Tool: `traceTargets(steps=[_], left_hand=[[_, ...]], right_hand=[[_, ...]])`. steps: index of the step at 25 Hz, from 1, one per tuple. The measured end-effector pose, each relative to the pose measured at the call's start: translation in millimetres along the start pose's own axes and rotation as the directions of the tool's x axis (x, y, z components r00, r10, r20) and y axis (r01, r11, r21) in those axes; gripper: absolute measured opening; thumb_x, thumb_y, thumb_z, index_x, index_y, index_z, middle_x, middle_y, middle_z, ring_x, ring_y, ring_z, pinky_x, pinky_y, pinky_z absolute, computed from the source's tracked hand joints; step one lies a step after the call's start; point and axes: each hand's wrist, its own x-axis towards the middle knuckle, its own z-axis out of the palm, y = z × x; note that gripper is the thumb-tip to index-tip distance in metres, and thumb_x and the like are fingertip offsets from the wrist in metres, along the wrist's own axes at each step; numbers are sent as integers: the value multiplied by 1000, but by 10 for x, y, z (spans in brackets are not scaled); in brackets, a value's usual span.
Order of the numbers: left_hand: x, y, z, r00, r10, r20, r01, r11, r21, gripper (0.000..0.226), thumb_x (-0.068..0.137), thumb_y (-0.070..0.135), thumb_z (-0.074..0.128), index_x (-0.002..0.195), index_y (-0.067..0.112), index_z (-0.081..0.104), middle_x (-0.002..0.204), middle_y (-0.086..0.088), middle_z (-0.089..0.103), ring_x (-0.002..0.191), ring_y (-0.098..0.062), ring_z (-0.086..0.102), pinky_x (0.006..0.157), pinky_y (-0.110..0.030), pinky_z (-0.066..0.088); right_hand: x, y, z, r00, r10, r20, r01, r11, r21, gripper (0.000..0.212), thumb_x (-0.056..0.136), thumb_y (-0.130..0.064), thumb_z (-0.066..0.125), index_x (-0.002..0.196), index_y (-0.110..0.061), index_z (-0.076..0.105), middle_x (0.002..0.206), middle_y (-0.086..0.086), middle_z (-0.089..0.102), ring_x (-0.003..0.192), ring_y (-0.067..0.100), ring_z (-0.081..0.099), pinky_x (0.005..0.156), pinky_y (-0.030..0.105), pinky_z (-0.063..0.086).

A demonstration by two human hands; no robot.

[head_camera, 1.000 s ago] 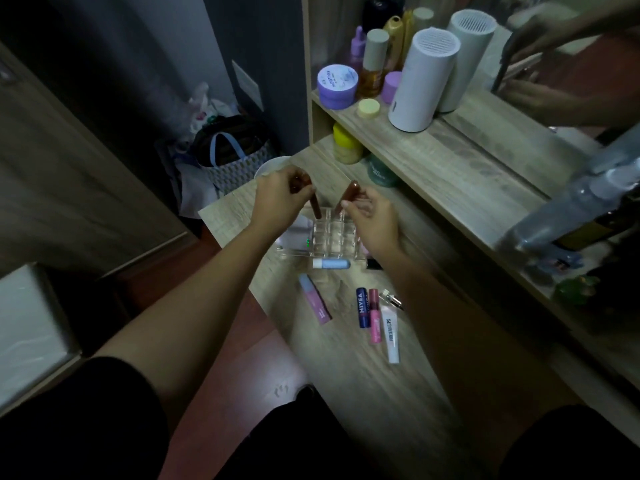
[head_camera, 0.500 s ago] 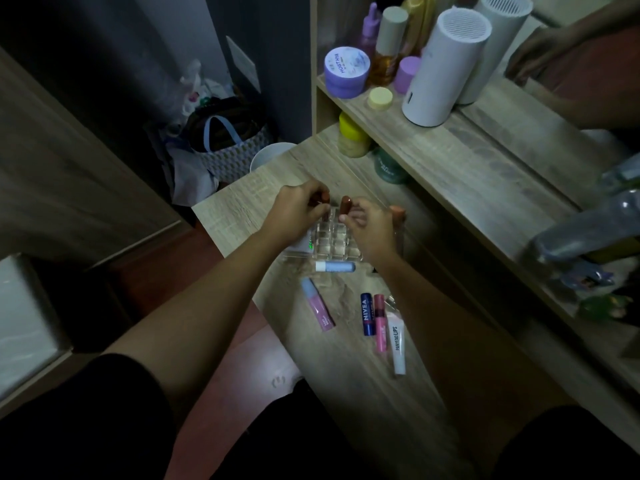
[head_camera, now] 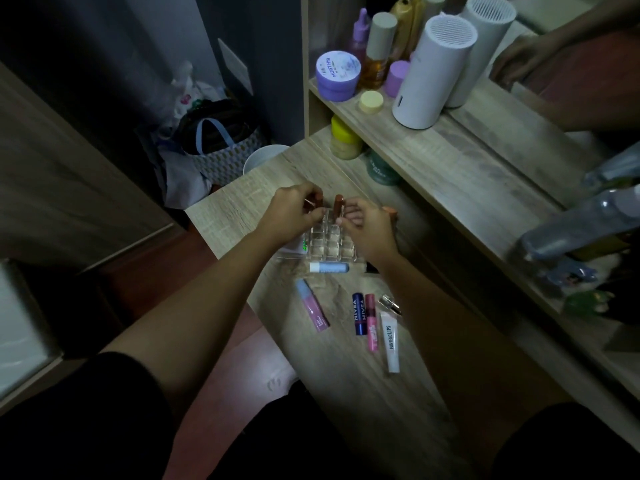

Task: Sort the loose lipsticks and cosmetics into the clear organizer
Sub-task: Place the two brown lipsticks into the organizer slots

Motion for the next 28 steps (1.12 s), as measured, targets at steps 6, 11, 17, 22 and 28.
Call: traceTargets(steps=[6, 11, 17, 22, 28], left_hand=[[-124, 88, -111, 997, -61, -46, 62, 998, 23, 52, 83, 15, 67, 130, 4, 49, 120, -17, 64, 92, -25, 69, 88, -38, 56], [-411, 240, -106, 984, -44, -171, 47, 999, 12, 60, 84, 13, 66, 137, 4, 40, 125, -17, 59, 88, -23, 67, 84, -34, 55], [-962, 414, 181, 988, -28, -154, 30, 999, 12, 51, 84, 9, 63, 132, 2, 47, 119, -20, 63, 94, -30, 66, 87, -36, 52], [-1339, 490, 509, 996, -71, -47, 73, 997, 41, 49, 83, 8, 62, 130, 4, 50, 117, -20, 65, 88, -29, 67, 84, -34, 50], [-1675, 553, 885, 990, -125, 60, 123, 992, 30, 47, 85, 11, 62, 130, 3, 49, 118, -18, 64, 99, -31, 63, 89, -37, 50]], right_hand=[[-120, -139, -235, 998, -44, -49, 43, 999, -30, 33, 82, -7, 67, 114, -9, 60, 106, 6, 63, 87, 9, 58, 79, 16, 47], [-414, -180, -420, 994, -100, -49, 99, 994, -36, 32, 85, -7, 64, 116, -8, 59, 112, 10, 62, 93, 14, 60, 77, 13, 46], [-932, -14, -616, 989, -129, -69, 124, 990, -61, 27, 83, -6, 65, 110, -8, 62, 109, 11, 65, 86, 14, 62, 77, 19, 51], [-1263, 292, -772, 997, -51, -60, 48, 997, -58, 26, 83, -3, 65, 109, -7, 64, 101, 11, 69, 79, 10, 59, 73, 15, 49], [-1648, 615, -762, 999, 39, -17, -42, 985, -165, 22, 87, -8, 61, 110, -7, 63, 103, 10, 68, 85, 12, 59, 74, 18, 47]])
